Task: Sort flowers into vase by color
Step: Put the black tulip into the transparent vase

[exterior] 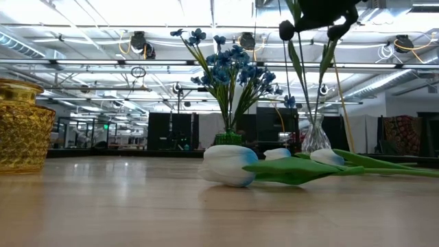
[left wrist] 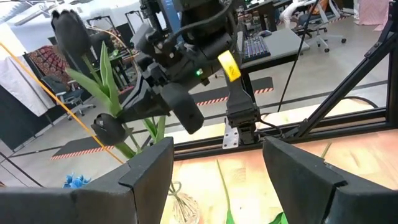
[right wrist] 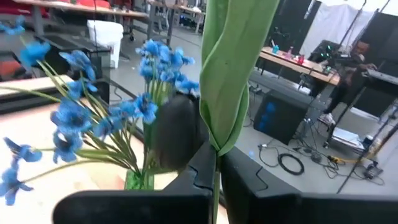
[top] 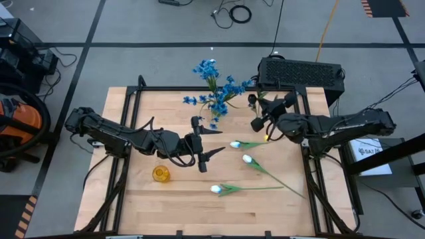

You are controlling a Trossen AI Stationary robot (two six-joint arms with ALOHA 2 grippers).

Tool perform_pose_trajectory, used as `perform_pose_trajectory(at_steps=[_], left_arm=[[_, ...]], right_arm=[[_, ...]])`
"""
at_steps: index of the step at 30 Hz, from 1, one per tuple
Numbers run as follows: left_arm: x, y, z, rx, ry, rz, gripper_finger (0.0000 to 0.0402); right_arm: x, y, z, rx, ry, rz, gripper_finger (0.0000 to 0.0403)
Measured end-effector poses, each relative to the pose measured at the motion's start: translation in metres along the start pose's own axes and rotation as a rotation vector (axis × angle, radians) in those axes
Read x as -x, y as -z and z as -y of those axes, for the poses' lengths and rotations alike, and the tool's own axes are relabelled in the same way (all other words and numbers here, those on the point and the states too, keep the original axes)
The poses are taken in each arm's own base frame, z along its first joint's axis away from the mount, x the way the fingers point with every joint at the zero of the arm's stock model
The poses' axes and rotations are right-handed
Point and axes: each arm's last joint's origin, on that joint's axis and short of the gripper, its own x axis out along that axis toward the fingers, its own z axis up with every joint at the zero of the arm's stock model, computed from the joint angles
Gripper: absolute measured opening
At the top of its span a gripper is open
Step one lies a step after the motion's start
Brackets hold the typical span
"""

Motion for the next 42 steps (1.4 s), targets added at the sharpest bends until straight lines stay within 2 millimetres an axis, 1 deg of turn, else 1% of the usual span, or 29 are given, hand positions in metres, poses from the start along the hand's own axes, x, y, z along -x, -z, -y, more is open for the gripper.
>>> perform_pose_trajectory(at_steps=[11,15,19,21,25,32,34,37,42], left_arm=[[0.0,0.0,0.0,0.0,0.0,-0.001,0.0254],[0.0,0.0,0.0,0.0,0.001,-0.001,0.0254],[0.0,0.0,0.0,0.0,0.001,-0.001,0.0254],[0.0,0.0,0.0,0.0,0.0,0.0,0.0254],[0.0,0.0,0.0,0.0,0.0,0.0,0.0254],[0.0,0.0,0.0,0.001,0.0,0.0,0.0254],[0.001,0.0,0.001,0.001,0.004,0.001,0.0254],[0.001,-0.001,0.003,0.0,0.009,0.003,0.0254],[0.002,-0.001,0.003,0.0,0.011,0.004,0.0254]], right_arm=[[0.025,-0.027,0.014,-0.025,-0.076,0.067,0.0006],[0.034,-0.029,0.026,-0.029,-0.084,0.072,0.0006],[0.042,-0.035,0.043,-0.094,-0.087,0.104,0.0006],[0.045,-0.035,0.047,-0.121,-0.098,0.102,0.0006],[0.051,-0.026,0.043,-0.126,-0.15,0.05,0.0006],[0.051,-0.011,0.014,-0.036,-0.192,-0.011,0.0006],[0.05,-0.003,0.005,0.007,-0.168,-0.019,0.0006],[0.048,0.014,-0.004,0.056,-0.111,-0.027,0.0006],[0.051,0.036,-0.008,0.034,-0.048,-0.009,0.0006]])
